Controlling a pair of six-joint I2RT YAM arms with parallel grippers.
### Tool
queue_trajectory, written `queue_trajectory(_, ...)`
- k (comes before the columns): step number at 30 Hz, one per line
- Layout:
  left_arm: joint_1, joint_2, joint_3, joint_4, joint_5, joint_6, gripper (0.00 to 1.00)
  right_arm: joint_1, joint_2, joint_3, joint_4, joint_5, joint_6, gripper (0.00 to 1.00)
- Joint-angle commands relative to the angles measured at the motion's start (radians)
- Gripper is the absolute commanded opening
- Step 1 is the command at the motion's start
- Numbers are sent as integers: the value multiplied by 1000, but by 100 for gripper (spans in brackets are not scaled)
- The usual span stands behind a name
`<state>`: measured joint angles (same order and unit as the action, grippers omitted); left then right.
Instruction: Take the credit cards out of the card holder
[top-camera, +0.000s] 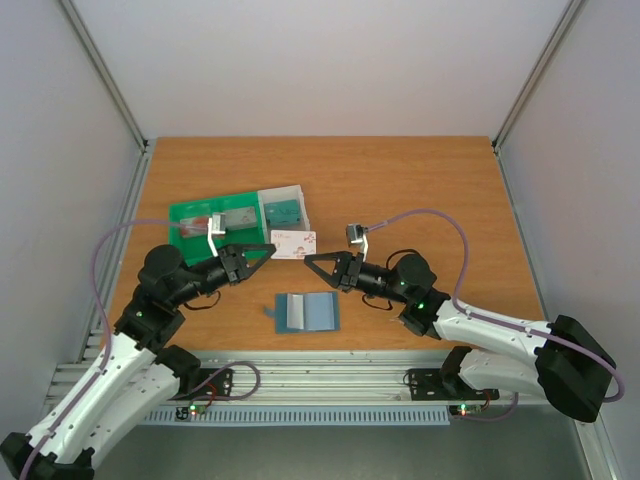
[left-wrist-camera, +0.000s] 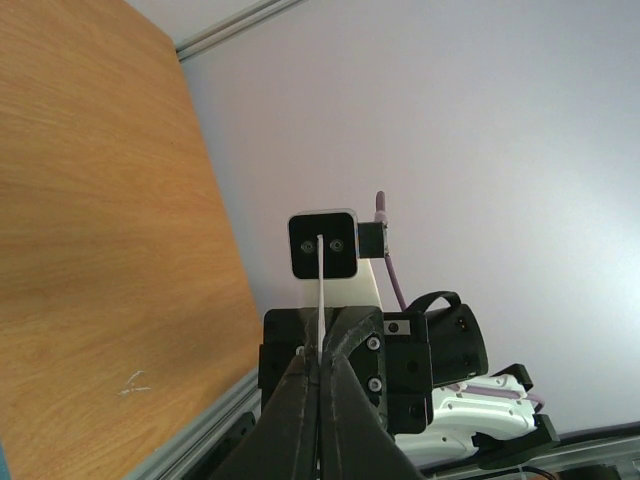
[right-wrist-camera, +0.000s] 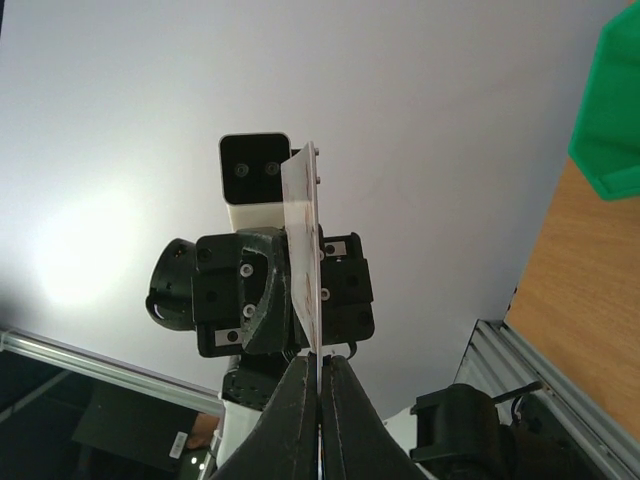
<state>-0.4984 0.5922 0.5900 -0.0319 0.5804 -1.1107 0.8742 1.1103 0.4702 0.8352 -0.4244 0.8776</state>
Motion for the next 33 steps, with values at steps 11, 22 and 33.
queue_trajectory(11, -2, 19, 19, -38, -15, 67, 0, -24, -60, -36, -76, -9, -64, 34)
queue_trajectory(22, 34, 145, 121, -148, -96, 191, 0, -29, -311, 93, -737, 63, -423, 97)
queue_trajectory(33, 224, 267, 196, -263, -136, 331, 0, -29, -407, 303, -1237, 237, -721, 98)
